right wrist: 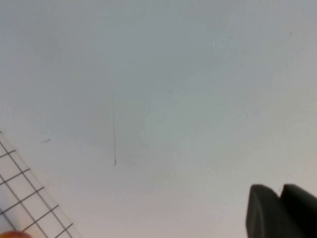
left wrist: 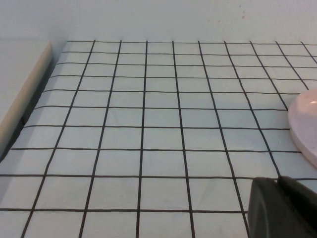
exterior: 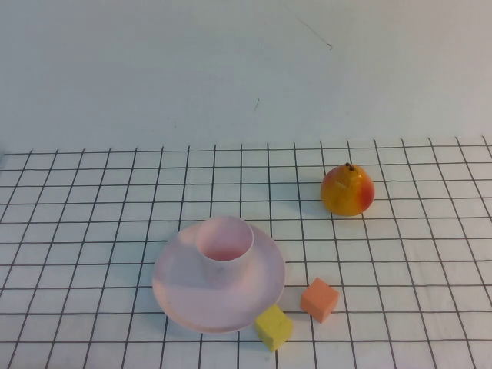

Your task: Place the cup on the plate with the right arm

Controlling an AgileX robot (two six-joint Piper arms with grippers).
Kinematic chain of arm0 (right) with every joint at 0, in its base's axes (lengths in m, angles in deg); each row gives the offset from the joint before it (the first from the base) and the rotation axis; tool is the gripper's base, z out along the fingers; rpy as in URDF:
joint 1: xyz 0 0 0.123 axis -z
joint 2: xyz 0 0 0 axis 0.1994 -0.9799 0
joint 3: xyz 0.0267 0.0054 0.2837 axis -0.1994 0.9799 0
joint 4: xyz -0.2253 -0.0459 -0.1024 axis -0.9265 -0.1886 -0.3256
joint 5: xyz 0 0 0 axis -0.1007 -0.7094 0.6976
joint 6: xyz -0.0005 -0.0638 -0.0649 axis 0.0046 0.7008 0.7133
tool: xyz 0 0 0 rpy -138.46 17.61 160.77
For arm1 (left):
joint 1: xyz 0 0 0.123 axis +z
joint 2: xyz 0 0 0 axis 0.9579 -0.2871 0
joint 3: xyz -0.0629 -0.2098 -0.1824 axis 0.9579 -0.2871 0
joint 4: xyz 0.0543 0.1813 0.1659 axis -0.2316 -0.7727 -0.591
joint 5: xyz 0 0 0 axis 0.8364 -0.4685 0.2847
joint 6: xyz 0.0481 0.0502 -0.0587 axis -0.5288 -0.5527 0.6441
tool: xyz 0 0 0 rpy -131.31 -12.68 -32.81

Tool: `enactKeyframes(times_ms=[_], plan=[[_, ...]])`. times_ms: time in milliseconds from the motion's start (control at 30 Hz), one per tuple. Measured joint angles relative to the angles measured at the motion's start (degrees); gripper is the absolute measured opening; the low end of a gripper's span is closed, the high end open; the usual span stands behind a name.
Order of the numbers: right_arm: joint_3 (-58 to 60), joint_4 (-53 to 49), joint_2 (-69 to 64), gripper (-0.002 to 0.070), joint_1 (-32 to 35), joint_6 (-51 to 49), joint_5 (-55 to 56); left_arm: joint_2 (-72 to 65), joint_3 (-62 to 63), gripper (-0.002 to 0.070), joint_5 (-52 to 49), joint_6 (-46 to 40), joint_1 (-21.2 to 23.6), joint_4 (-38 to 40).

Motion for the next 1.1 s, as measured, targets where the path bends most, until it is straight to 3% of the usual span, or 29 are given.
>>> enactKeyframes(times_ms=[233,567,800,967,1100], plan=[[25.80,1.03,21.45,0.0063,2.43,-1.88,6.47,0.00,0.00,-0.0003,0.00,0.00,0.00,0.00],[61.67,1.48,41.06,0.0063,19.92,-19.57,28.09,0.00,0.00,-0.0004,0.00,0.00,0.00,0.00],[85.04,1.48,57.43,0.0063,31.32,-25.08,34.41,0.00,0.00,-0.0004,0.00,0.00,0.00,0.00],[97.17,0.34,69.14,0.0062,34.21,-25.19,37.64,0.00,0.00,-0.0004,0.00,0.00,0.00,0.00],[99.35,0.12,73.72,0.0040,34.48,-25.32,38.04,0.00,0.00,-0.0004,0.00,0.00,0.00,0.00]])
